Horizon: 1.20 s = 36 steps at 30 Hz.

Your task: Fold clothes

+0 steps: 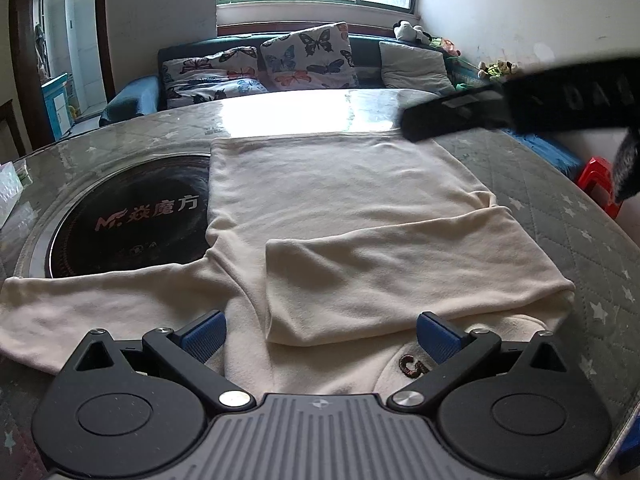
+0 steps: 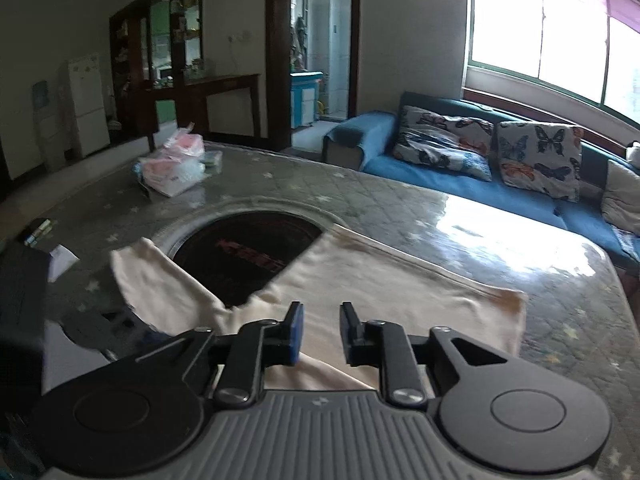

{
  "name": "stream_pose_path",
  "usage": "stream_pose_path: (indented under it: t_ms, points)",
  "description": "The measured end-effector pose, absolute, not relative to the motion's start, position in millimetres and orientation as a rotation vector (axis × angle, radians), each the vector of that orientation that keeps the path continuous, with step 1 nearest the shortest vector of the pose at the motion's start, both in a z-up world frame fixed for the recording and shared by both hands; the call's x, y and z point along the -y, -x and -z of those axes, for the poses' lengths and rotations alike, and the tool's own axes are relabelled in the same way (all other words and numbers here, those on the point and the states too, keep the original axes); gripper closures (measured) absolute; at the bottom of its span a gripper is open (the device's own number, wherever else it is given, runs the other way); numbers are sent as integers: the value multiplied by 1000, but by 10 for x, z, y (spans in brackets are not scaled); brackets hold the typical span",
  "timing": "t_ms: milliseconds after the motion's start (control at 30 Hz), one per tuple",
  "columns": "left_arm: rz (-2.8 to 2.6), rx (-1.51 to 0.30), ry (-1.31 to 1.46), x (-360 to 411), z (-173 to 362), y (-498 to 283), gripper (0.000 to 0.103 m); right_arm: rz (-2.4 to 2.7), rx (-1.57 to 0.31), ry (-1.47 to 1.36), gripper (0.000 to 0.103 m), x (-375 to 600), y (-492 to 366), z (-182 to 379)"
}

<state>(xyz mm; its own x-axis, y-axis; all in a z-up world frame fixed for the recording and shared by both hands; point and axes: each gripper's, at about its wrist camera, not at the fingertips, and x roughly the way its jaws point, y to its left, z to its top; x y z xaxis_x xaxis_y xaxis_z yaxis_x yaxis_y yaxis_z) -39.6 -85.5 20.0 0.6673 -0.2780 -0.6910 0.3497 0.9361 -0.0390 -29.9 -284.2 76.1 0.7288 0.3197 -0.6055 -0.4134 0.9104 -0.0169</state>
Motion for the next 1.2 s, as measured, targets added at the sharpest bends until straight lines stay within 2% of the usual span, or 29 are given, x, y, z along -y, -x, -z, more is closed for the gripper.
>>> stream_pose_path:
  t_ms: [67, 167, 233, 300, 833, 1200]
  points:
    - [345, -758, -97, 843, -216, 399, 0, -385, -646, 163, 77, 2949, 318, -746]
    - [331, -743, -101, 840, -251, 400, 0, -347, -675, 184, 65, 3123, 366, -665]
    - [322, -736, -100, 838, -273, 380, 0, -316, -708, 201, 61, 3260, 417, -564]
    - [310, -734, -98, 840, -286, 345, 0, -288, -740, 199, 50, 3378, 472, -454]
    - [258, -740, -173, 988, -208, 216, 0, -316, -773, 62, 52, 3716, 848, -36]
    - [152, -748, -211, 822, -174, 151, 0, -340, -745, 86, 52, 3712, 788, -132]
